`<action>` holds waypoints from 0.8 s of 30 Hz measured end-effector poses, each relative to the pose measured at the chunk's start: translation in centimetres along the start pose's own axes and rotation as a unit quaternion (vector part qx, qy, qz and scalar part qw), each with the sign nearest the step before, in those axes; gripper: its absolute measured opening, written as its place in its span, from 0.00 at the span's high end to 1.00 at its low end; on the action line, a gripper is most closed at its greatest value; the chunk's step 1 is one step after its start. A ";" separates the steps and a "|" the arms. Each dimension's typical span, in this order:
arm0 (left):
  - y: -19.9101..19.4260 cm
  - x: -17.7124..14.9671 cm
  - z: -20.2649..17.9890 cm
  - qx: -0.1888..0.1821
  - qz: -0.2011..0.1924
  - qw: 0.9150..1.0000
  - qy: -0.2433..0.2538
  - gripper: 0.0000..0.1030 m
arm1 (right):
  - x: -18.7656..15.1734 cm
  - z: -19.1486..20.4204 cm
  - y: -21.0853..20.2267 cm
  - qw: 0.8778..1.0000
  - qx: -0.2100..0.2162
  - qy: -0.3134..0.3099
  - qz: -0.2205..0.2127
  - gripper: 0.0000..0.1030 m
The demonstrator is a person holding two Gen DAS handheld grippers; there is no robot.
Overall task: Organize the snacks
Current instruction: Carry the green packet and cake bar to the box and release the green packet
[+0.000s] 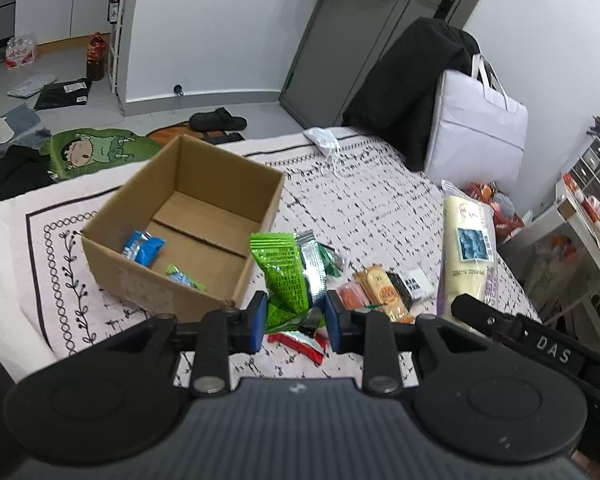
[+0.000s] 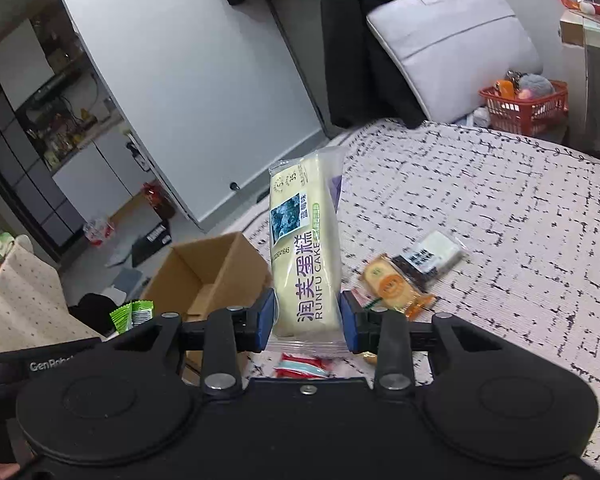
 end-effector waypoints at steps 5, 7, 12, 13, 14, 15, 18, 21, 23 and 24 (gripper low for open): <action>-0.5 1.0 0.9 0.001 -0.011 1.000 -0.009 0.71 | 0.2 1.6 -0.1 1.000 0.011 -0.003 -0.013 0.67; -0.6 1.4 1.3 0.001 -0.016 1.000 -0.011 0.71 | 0.2 2.3 0.0 1.000 0.017 -0.005 -0.016 0.67; -1.0 2.9 2.5 0.002 -0.033 0.999 -0.016 0.71 | 0.2 3.9 -0.1 0.999 0.025 -0.009 -0.022 0.67; -1.1 3.2 2.7 0.001 -0.036 0.999 -0.018 0.71 | 0.2 4.2 -0.1 0.999 0.026 -0.008 -0.025 0.67; -1.1 3.4 3.0 0.001 -0.038 0.999 -0.020 0.71 | 0.3 4.4 0.0 0.999 0.028 -0.007 -0.027 0.67; -1.2 3.6 3.2 0.001 -0.040 0.999 -0.022 0.71 | 0.3 4.7 0.0 0.999 0.029 -0.006 -0.029 0.67; -1.1 4.3 3.8 -0.002 -0.045 0.999 -0.029 0.71 | 0.4 5.3 0.3 0.999 0.036 -0.006 -0.037 0.67; -1.1 5.1 4.6 -0.005 -0.050 0.998 -0.033 0.71 | 0.3 5.9 1.2 0.999 0.041 -0.002 -0.036 0.67; -1.1 5.6 5.1 -0.005 -0.053 0.998 -0.035 0.71 | 0.2 6.3 1.7 0.998 0.043 -0.001 -0.035 0.67; -1.0 5.8 5.4 -0.006 -0.053 0.998 -0.037 0.71 | 0.1 6.5 1.9 0.998 0.043 -0.002 -0.035 0.67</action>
Point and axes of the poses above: each gripper's, at about its wrist camera, not at the fingertips, and y roughly the way its jaws point, z to its left, x to its top, the point moved 8 cm from there along y, roughly the way its jaws point, and after that the axes turned 3 degrees about -x, right-handed, at the moved point
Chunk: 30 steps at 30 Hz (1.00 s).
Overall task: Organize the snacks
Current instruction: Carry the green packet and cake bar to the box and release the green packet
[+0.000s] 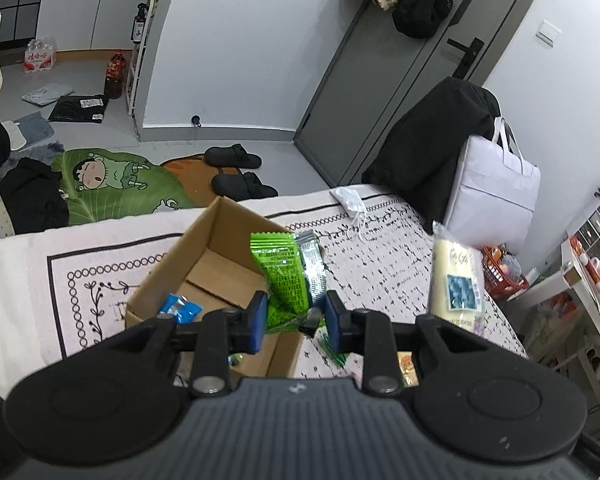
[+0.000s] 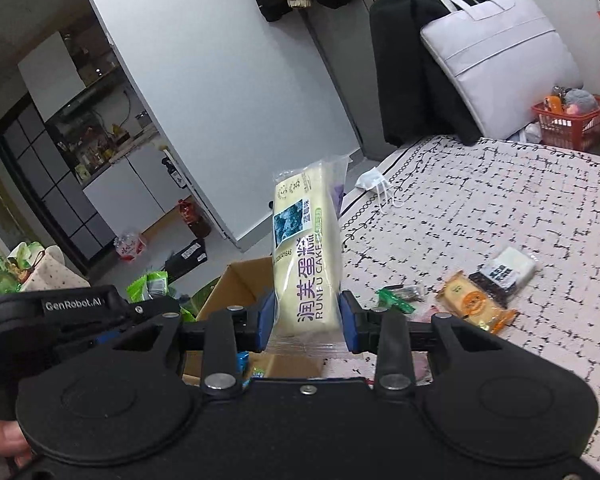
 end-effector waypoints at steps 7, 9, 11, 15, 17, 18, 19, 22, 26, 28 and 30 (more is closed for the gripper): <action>1.1 0.9 1.6 -0.007 0.006 1.000 -0.011 0.71 | -0.3 1.4 1.6 1.000 0.026 -0.003 0.001 0.99; 1.6 1.0 2.1 -0.009 0.010 1.000 -0.013 0.71 | -0.5 1.7 2.2 0.999 0.032 0.000 0.005 0.99; 2.3 1.0 2.9 -0.007 0.017 1.000 -0.018 0.71 | -0.8 2.0 3.2 1.000 0.026 -0.010 0.012 1.00; 3.2 1.0 4.2 -0.008 0.028 0.999 -0.023 0.71 | -1.9 2.0 4.9 0.999 0.011 -0.018 0.049 0.99; 3.7 1.1 4.5 -0.009 0.033 0.999 -0.024 0.71 | -2.9 2.0 5.6 0.996 0.004 -0.015 0.086 0.96; 4.0 1.2 4.6 -0.009 0.035 0.999 -0.025 0.71 | -3.3 1.9 5.8 0.995 0.002 -0.013 0.095 0.95; 4.2 1.4 4.8 -0.009 0.037 0.999 -0.027 0.71 | -3.8 1.9 6.1 0.994 -0.001 -0.017 0.109 0.86; 4.6 1.6 5.2 -0.009 0.041 0.999 -0.028 0.71 | -5.5 1.8 6.7 0.988 -0.016 -0.021 0.154 0.56; 5.4 1.7 5.8 -0.005 0.049 0.998 -0.033 0.71 | -7.3 2.0 6.7 0.982 -0.023 -0.028 0.187 0.46; 5.8 1.6 6.2 -0.001 0.056 0.998 -0.041 0.70 | -8.4 2.3 7.1 0.978 -0.024 -0.032 0.206 0.43; 6.3 1.5 6.7 0.003 0.067 0.996 -0.051 0.64 | -9.8 2.3 7.7 0.971 -0.033 -0.034 0.233 0.43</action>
Point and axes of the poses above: each gripper's, at about its wrist camera, not at the fingertips, and y roughly the way its jaws point, z to its left, x to its top, the point moved 8 cm from there along y, roughly the way its jaws point, and after that the axes turned 3 degrees about -x, right-handed, at the moved point
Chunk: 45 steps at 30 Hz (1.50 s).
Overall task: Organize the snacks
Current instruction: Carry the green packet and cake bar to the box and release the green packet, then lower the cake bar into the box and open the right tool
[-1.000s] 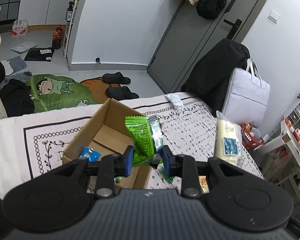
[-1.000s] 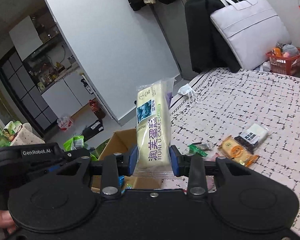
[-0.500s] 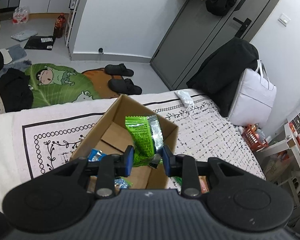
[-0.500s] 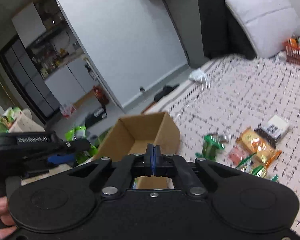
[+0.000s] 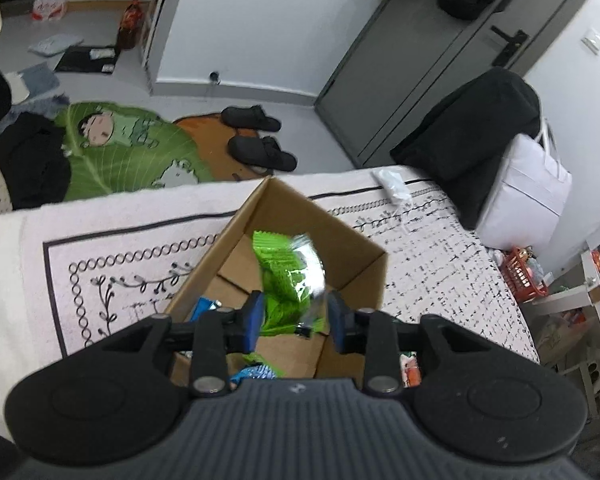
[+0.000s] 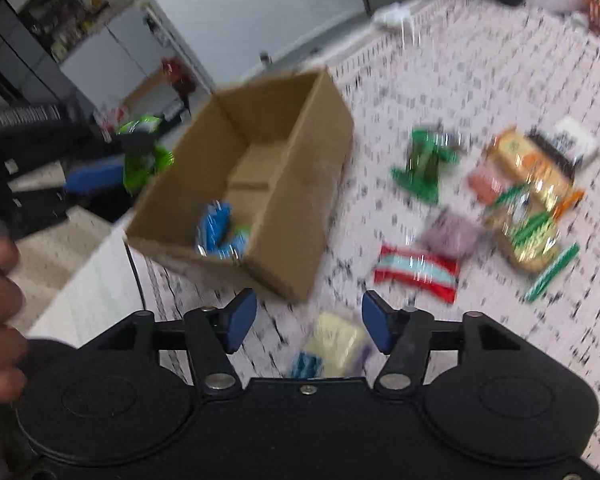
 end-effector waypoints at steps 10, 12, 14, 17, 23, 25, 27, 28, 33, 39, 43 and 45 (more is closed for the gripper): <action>-1.2 0.5 1.3 0.006 0.000 1.000 -0.014 0.42 | -3.4 -0.2 5.3 0.996 -0.032 -0.024 0.085 0.55; -1.6 0.7 1.4 0.008 -0.003 1.000 -0.016 0.42 | -3.4 0.0 5.3 0.996 -0.030 -0.036 0.075 0.64; -2.1 0.7 1.6 0.007 -0.005 1.000 -0.015 0.42 | -3.2 0.0 5.0 0.996 -0.029 -0.037 0.070 0.68; -2.7 0.6 1.8 0.006 -0.007 1.000 -0.014 0.42 | -2.3 -0.5 4.5 0.997 -0.046 -0.045 0.049 0.70; -3.7 0.5 2.6 0.008 -0.007 1.000 -0.017 0.42 | -0.4 -1.1 2.5 0.998 -0.055 -0.032 0.006 0.71; -3.9 0.4 2.8 0.009 -0.006 1.000 -0.015 0.42 | 0.3 -1.4 1.5 0.998 -0.057 -0.031 -0.009 0.71; -4.1 0.2 3.1 0.009 -0.005 1.000 -0.012 0.42 | 1.0 -1.3 0.4 0.998 -0.049 -0.024 -0.024 0.72; -4.2 0.1 3.3 0.011 -0.003 1.000 -0.012 0.42 | 1.4 -1.3 -0.1 0.999 -0.041 -0.020 -0.029 0.72; -4.2 -0.7 3.5 0.006 0.013 1.000 -0.012 0.41 | 3.6 -0.9 -2.8 0.996 -0.046 -0.021 -0.073 0.72; -5.1 -0.5 3.8 -0.012 0.020 1.000 -0.013 0.26 | 7.6 1.0 -5.8 0.991 -0.044 -0.025 -0.121 0.72; -6.1 -0.1 4.1 -0.014 0.024 1.000 -0.010 0.19 | 9.3 3.0 -5.8 0.990 -0.044 -0.041 -0.129 0.72; -6.5 0.1 4.5 -0.015 0.024 0.999 -0.017 0.18 | 9.9 3.7 -5.1 0.990 -0.042 -0.046 -0.125 0.72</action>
Point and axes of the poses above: each gripper's, at about its wrist camera, not at the fingertips, and y roughly the way its jaws point, z to its left, x to its top, the point moved 8 cm from there along y, roughly the way its jaws point, and after that the axes turned 3 degrees about -x, right-handed, at the moved point
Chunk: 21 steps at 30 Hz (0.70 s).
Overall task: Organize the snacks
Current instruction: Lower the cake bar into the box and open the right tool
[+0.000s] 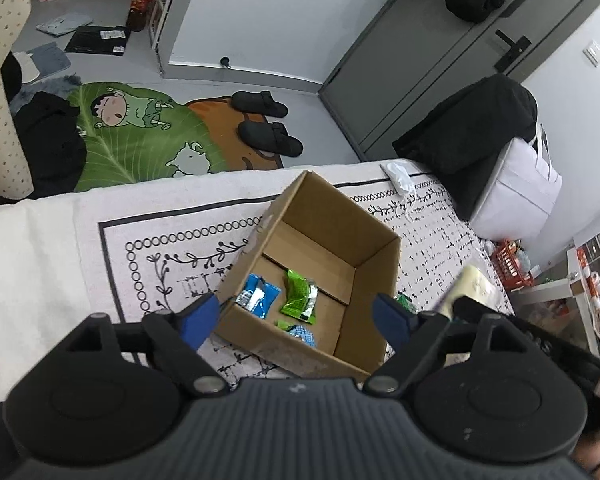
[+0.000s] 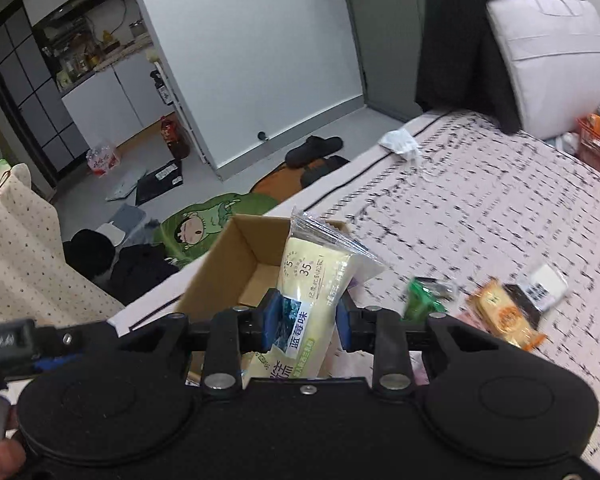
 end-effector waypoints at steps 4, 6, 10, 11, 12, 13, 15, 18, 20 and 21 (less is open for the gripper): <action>-1.4 0.6 0.8 0.003 -0.010 1.000 -0.004 0.17 | 0.9 2.1 1.1 0.999 -0.010 -0.033 0.002 0.72; -1.9 0.8 1.1 0.002 -0.014 1.000 -0.006 0.14 | 1.2 3.0 1.6 0.999 -0.010 -0.042 0.004 0.72; -3.0 1.2 1.7 -0.002 -0.022 1.000 -0.008 0.13 | 1.6 4.5 2.9 0.997 -0.021 -0.068 0.006 0.71; -3.2 1.3 1.7 -0.003 -0.023 1.000 -0.008 0.13 | 1.6 4.9 3.1 0.997 -0.024 -0.074 0.007 0.70; -3.4 1.3 1.8 -0.003 -0.024 1.000 -0.006 0.13 | 1.4 5.1 3.4 0.996 -0.025 -0.079 0.013 0.69; -3.6 1.3 1.8 -0.002 -0.025 1.000 -0.004 0.13 | 1.2 5.2 3.7 0.996 -0.028 -0.081 0.025 0.67; -3.8 1.3 1.8 0.001 -0.025 1.000 0.001 0.13 | 0.9 5.1 3.7 0.996 -0.035 -0.081 0.034 0.55; -4.0 1.3 1.8 0.001 -0.026 1.000 0.005 0.12 | 0.6 5.0 2.4 0.995 -0.051 -0.089 0.022 0.42; -4.1 1.2 1.7 0.000 -0.028 1.000 0.006 0.11 | 0.4 4.9 1.6 0.994 -0.053 -0.092 0.023 0.41; -4.1 1.2 1.6 0.000 -0.029 1.000 0.007 0.10 | 0.4 4.7 1.0 0.994 -0.055 -0.091 0.023 0.35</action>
Point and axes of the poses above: each gripper's, at about its wrist camera, not at the fingertips, and y roughly the way its jaws point, z to its left, x to its top, the point moved 8 cm from there along y, roughly the way its jaws point, and after that the axes turned 3 degrees about -x, right-handed, at the moved point
